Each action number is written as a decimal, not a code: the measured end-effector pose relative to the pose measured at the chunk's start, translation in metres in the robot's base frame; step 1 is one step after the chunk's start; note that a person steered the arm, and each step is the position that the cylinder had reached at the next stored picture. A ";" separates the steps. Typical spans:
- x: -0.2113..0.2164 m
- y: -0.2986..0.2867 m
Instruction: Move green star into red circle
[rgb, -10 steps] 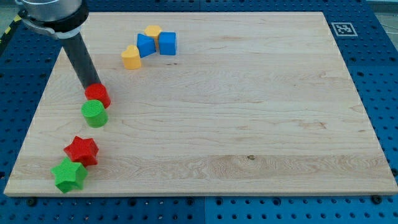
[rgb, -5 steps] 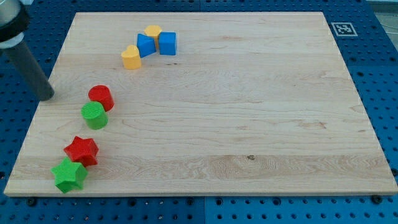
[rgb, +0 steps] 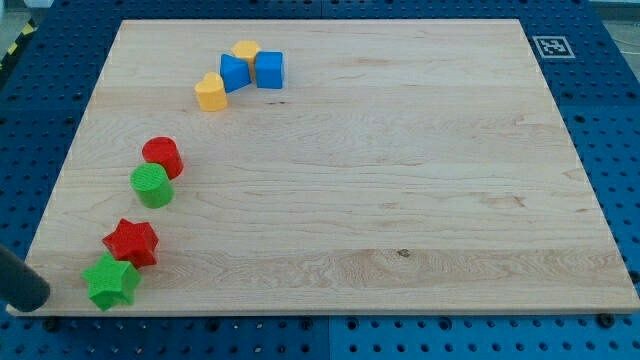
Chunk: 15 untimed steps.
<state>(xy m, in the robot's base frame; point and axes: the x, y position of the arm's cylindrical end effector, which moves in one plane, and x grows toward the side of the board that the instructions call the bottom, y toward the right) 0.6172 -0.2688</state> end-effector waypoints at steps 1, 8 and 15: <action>0.001 0.067; -0.050 0.089; -0.003 0.114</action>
<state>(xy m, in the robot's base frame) 0.6140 -0.1546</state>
